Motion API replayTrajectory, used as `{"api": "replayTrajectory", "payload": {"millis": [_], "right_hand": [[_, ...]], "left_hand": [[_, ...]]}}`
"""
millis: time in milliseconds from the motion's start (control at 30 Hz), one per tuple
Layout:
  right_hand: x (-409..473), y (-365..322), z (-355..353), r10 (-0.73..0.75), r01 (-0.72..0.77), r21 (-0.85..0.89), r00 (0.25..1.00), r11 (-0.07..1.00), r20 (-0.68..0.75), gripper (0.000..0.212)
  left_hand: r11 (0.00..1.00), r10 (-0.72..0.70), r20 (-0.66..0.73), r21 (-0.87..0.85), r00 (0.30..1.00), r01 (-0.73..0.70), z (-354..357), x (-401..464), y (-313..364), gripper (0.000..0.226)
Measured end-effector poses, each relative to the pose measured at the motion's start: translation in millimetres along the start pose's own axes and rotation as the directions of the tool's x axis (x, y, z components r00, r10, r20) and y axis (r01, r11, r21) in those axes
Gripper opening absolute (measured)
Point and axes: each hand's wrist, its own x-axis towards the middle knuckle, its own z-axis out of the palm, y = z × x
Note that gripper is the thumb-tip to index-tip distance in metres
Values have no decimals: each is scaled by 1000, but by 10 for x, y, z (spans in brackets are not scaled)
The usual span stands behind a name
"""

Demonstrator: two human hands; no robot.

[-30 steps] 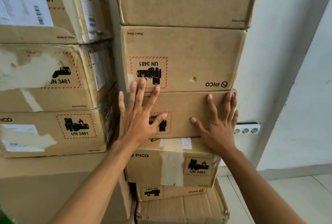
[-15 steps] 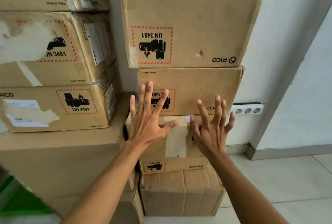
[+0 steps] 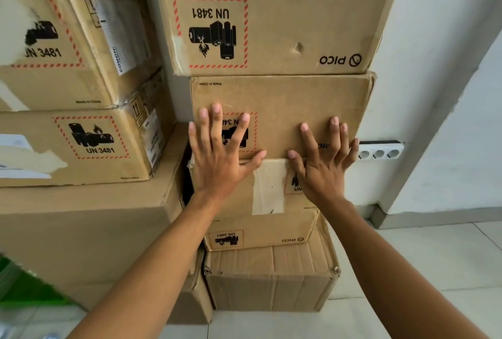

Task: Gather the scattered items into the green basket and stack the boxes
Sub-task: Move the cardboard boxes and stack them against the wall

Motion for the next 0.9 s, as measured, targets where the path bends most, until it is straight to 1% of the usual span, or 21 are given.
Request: {"api": "replayTrajectory", "payload": {"millis": [67,133,167,233,267,300,333,367,400,433,467,500,600,667,733,833,900], "right_hand": [[-90,19,-86,-18,18,5,998,1000,58,67],[-255,51,-176,-19,19,-4,997,1000,75,72],[-378,64,-212,9,-8,-2,996,1000,85,77],[-671,84,-246,146,-155,51,978,987,151,91],[-835,94,-239,242,-265,86,946,960,213,101],[-980,103,-225,338,-384,116,895,916,290,112],[-1102,109,-191,418,-499,150,827,853,375,124],[-1197,113,-150,473,-601,185,753,778,458,134],[-1260,111,-107,496,-673,210,688,710,530,141],[-1306,93,-58,492,-711,219,644,669,586,146],[-1332,70,-10,476,-722,218,621,657,622,148],[-1352,47,44,464,-723,220,615,655,638,147],[-1354,16,196,504,-734,234,628,638,593,139],[-1321,37,267,535,-744,209,619,635,575,136],[-1309,70,292,541,-744,192,613,639,576,132],[-1326,72,265,527,-721,168,625,672,576,127],[-1386,17,222,550,-733,110,592,671,589,126]], "left_hand": [[1000,-18,76,22,997,17,-84,-68,40,92],[1000,-13,138,27,990,9,-167,-201,82,89],[1000,0,165,26,986,-5,-204,-313,94,89],[999,22,219,26,975,-29,-271,-613,93,92],[999,23,274,35,962,-34,-300,-797,83,97],[997,20,345,62,939,-44,-322,-970,69,105],[992,18,420,105,907,-68,-330,-1123,52,116],[985,15,487,143,873,-96,-329,-1236,42,129],[981,11,537,159,844,-114,-320,-1286,38,140],[981,4,571,156,821,-113,-293,-1292,38,148],[983,-7,595,150,804,-102,-256,-1264,39,153],[985,-22,615,148,788,-88,-210,-1222,38,157],[989,-65,661,142,747,-40,-92,-1130,21,163],[988,-68,679,147,731,-45,-37,-1123,16,164],[989,-61,677,142,734,-48,-10,-1135,18,164],[990,-59,662,137,747,-43,-19,-1140,25,162],[990,-40,657,126,753,-58,-72,-1142,16,160]]}}
